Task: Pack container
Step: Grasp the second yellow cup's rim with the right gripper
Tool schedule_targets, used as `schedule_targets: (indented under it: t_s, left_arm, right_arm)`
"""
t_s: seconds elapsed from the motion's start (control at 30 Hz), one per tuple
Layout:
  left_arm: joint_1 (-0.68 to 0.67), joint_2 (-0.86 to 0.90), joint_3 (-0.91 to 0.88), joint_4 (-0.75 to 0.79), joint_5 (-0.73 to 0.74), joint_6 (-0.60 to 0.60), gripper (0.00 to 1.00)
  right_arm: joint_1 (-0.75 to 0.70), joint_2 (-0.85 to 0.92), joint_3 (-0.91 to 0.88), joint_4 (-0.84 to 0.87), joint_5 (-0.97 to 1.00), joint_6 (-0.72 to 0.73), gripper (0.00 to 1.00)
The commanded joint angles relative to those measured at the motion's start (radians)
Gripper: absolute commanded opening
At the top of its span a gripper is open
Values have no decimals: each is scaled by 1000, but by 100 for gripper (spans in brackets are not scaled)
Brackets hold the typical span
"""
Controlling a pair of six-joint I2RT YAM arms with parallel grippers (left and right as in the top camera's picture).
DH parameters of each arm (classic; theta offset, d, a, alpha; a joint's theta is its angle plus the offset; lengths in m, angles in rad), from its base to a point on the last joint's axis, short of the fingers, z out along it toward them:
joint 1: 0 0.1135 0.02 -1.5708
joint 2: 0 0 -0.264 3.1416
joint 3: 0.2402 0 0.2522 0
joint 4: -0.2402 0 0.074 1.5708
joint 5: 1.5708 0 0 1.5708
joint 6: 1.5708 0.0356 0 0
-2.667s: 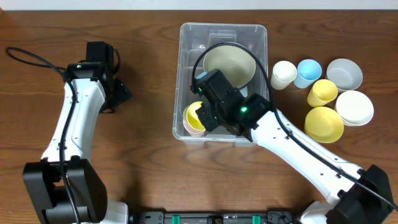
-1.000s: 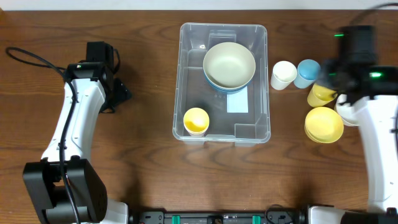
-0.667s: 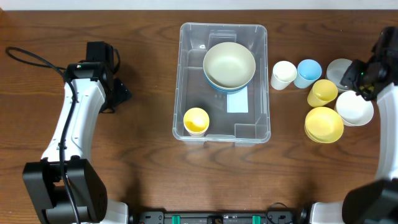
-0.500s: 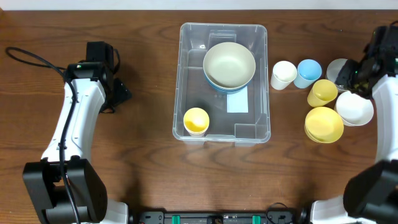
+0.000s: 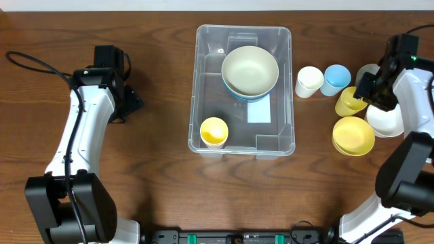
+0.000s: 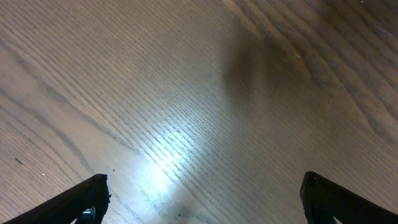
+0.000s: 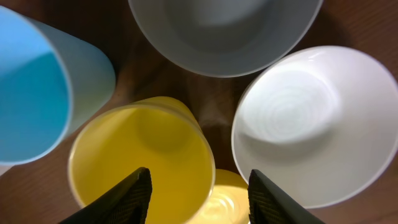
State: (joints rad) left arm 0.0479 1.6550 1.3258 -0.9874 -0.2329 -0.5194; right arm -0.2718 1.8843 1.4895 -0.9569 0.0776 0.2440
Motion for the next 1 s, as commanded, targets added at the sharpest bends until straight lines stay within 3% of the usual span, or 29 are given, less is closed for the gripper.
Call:
schedule_targets:
  t_s: [0.0,0.63,0.77,0.83,0.97]
  left_arm:
    - [2,-4,-2,-3,-15,3,98]
    - [2,-4,-2,-3,-15,3,98]
    - [2,-4,-2,-3,-15,3,98]
    - [2,-4,-2,-3,-15,3,98]
    - [2,-4,-2,-3,-15,3,98]
  right_arm:
    - [-6,23,0,5,-4,-14,51]
    - [-7,35,-93,87,-4,-14,40]
    - [-7,31,-96,89,-4,-14,11]
    - [-7,28,-96,87,-5,-14,2]
    - [-5,7,-96,70,-5,-13,1]
